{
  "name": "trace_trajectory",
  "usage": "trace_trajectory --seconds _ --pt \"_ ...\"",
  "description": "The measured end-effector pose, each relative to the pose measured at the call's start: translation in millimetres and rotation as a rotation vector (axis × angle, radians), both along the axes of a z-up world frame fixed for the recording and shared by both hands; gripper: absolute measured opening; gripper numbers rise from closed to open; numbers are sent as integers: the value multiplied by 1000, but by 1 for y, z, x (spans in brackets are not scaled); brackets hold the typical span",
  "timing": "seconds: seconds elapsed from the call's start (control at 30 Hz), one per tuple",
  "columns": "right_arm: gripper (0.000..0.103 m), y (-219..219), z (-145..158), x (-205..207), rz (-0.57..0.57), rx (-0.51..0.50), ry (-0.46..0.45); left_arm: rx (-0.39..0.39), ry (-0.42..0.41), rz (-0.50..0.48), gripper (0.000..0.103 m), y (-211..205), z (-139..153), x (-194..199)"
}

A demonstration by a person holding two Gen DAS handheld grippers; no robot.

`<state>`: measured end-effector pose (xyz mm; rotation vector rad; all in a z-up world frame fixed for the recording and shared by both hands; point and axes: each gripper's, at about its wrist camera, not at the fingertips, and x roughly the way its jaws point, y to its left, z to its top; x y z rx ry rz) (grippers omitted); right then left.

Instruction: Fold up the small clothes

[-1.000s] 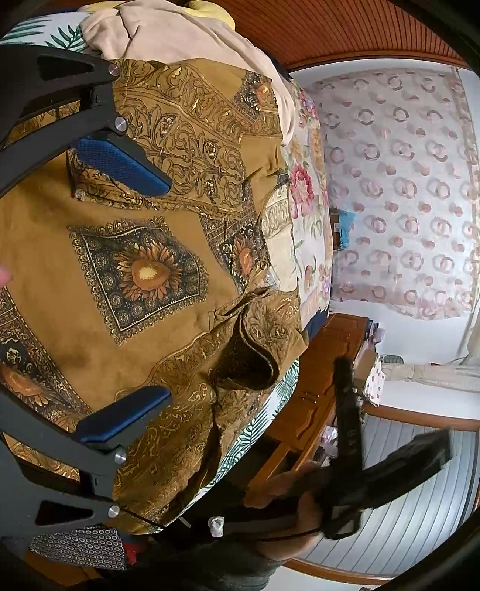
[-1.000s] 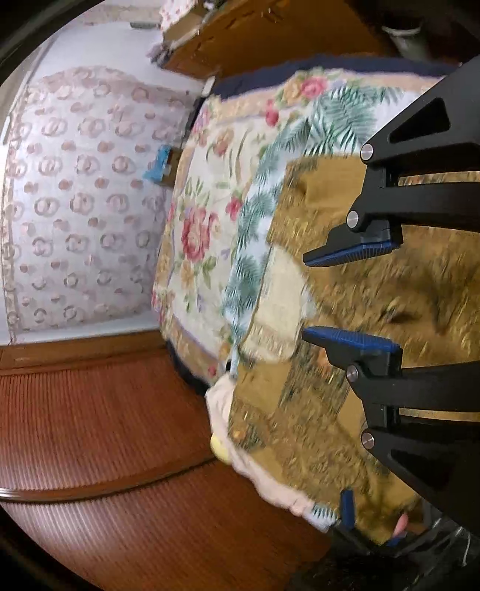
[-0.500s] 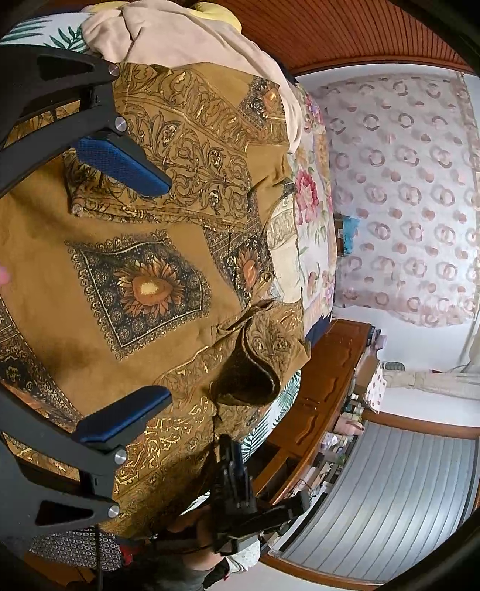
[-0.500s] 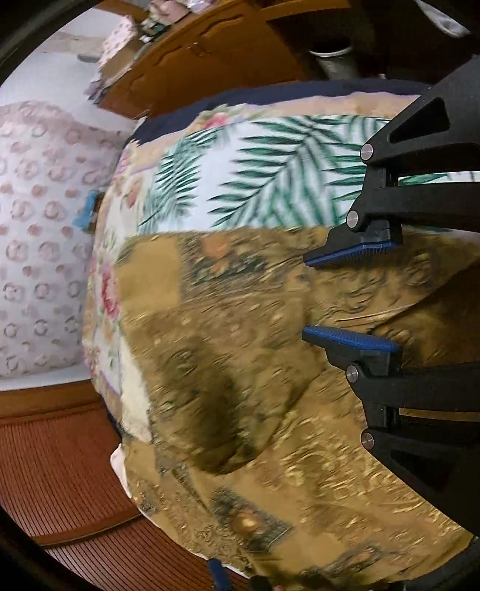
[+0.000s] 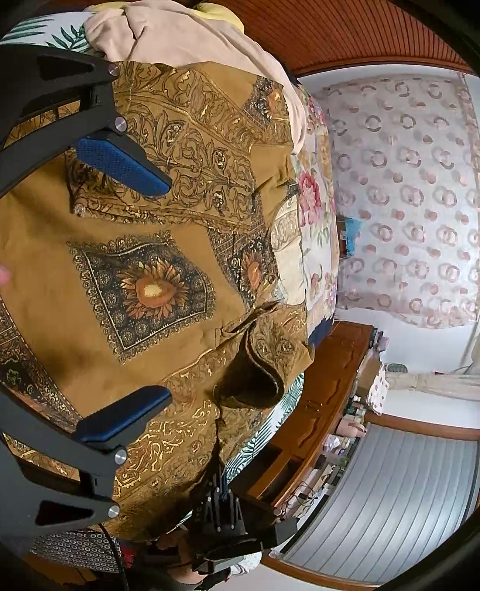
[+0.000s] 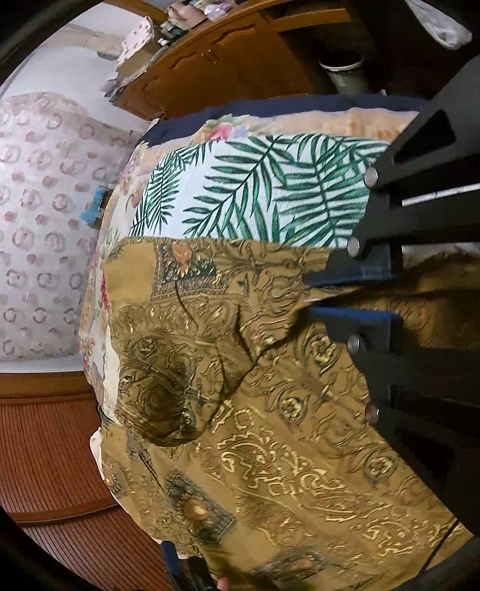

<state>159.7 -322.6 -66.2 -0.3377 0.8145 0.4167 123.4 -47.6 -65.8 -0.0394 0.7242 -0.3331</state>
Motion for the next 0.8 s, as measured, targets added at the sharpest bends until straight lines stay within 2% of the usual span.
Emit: trace_trajectory --seconds 0.27,0.4,0.5,0.57,0.67,0.77,0.8 --pt "3 -33 14 -13 -17 18 -9 -11 -4 26 103 11 1 0" --pt "3 -32 26 -18 -16 49 -24 -16 -7 30 103 15 3 2" --pt "13 -27 33 -20 -14 77 -41 -11 -14 13 103 11 6 7" --pt "14 -26 35 -17 -22 97 -41 -17 -13 -27 102 6 9 14" --pt "14 -27 38 -15 -34 142 -54 11 1 -70 94 -6 12 32" --pt "15 -28 48 -16 -22 190 -89 14 8 -116 80 -19 18 51" --pt "22 -26 51 -14 -21 193 -102 -1 17 -140 74 -23 20 59"
